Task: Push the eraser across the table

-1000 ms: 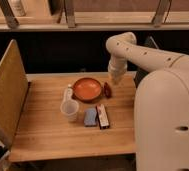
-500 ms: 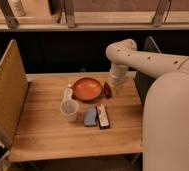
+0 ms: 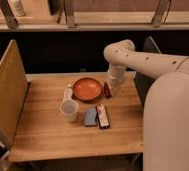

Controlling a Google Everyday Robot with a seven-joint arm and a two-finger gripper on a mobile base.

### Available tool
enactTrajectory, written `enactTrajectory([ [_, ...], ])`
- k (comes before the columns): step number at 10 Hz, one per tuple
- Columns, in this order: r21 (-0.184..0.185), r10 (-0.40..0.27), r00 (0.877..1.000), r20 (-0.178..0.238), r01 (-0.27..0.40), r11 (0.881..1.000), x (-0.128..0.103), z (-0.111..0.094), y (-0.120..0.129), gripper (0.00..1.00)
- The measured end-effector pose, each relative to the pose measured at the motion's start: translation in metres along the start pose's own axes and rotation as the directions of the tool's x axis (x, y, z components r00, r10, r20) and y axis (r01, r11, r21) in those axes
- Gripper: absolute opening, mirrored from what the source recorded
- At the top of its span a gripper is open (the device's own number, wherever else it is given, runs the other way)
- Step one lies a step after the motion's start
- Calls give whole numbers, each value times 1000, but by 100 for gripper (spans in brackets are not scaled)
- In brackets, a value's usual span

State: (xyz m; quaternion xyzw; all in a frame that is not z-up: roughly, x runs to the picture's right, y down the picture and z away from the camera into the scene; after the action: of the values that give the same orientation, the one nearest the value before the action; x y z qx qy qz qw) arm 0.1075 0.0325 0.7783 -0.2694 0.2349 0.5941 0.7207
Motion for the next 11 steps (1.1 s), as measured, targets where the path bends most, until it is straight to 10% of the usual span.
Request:
enactTrajectory([
  [5, -3, -152, 978, -143, 153, 988, 57, 49, 44, 0],
  [11, -82, -280, 933, -225, 268, 960, 68, 87, 92, 0],
])
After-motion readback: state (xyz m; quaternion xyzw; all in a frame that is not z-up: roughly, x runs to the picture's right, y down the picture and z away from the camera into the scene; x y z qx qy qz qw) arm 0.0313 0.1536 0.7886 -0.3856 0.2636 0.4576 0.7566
